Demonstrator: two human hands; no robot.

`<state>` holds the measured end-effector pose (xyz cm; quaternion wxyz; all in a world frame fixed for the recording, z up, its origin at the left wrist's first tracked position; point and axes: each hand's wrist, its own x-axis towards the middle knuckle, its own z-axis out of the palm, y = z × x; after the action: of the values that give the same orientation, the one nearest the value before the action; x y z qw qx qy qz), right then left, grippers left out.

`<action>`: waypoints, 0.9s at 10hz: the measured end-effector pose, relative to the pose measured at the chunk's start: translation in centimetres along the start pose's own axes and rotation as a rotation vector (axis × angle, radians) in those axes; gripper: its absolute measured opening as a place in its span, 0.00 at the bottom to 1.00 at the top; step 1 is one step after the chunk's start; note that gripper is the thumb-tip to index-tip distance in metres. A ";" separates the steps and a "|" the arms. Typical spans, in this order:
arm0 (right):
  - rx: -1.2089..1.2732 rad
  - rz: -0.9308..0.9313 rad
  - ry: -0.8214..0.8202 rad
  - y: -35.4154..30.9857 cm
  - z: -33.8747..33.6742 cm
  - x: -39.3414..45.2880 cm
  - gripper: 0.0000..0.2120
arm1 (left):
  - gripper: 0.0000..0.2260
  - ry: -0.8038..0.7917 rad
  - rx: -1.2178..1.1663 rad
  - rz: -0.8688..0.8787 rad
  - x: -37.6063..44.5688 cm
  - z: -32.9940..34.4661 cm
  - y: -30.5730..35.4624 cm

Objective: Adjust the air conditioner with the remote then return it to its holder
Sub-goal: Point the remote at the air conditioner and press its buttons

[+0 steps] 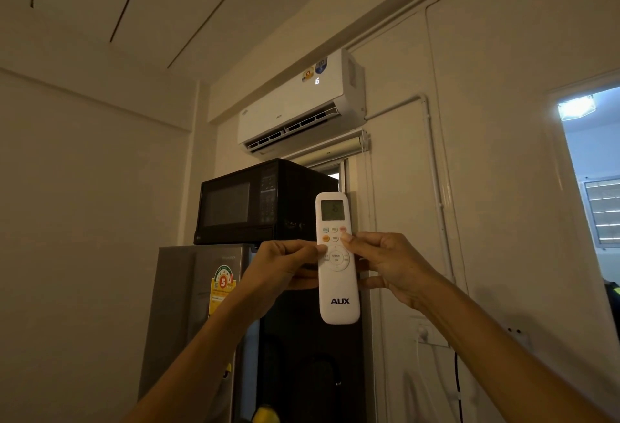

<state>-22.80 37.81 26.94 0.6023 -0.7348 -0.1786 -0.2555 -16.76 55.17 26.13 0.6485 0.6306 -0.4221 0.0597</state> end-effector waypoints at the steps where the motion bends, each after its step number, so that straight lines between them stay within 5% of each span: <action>1: -0.003 0.002 0.000 0.0 0.0 0.0 0.09 | 0.05 -0.001 -0.004 -0.003 0.0 0.0 0.0; 9: -0.028 0.012 0.011 -0.2 0.3 0.1 0.11 | 0.05 0.011 0.007 -0.017 -0.2 -0.2 0.4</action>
<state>-22.77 38.16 27.15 0.5946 -0.7428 -0.1672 -0.2583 -17.07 55.52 26.35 0.6491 0.6362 -0.4128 0.0591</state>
